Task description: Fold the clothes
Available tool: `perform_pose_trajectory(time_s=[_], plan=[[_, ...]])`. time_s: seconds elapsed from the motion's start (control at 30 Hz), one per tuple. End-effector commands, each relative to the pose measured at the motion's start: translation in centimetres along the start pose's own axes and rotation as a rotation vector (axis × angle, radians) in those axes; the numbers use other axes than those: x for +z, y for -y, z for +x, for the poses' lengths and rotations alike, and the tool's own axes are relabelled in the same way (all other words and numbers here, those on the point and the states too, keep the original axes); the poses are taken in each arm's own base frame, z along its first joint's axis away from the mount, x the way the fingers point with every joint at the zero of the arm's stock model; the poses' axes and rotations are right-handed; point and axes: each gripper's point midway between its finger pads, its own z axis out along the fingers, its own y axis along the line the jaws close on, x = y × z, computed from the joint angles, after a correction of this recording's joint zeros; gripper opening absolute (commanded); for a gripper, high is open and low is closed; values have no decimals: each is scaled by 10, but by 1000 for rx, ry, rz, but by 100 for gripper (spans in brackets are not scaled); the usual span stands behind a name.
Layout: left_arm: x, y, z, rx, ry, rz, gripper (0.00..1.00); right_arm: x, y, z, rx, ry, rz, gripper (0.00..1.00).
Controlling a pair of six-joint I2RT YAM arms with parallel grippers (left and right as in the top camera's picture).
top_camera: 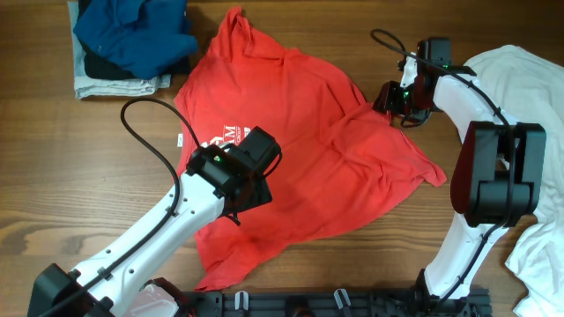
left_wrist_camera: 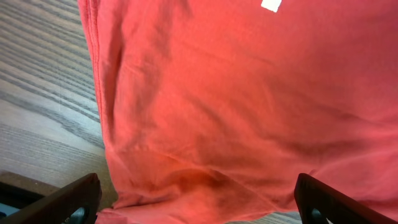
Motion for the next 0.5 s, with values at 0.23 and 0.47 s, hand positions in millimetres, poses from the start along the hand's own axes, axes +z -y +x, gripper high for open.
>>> perform_pose_trajectory(time_s=[0.23,0.47], plan=[[1,-2,-2,14,17,-18,100,20,-11,-1,36,-22,-24,4],[1,-2,-3,14,20,-20,100,-44,26,-112,148,322,89,5]])
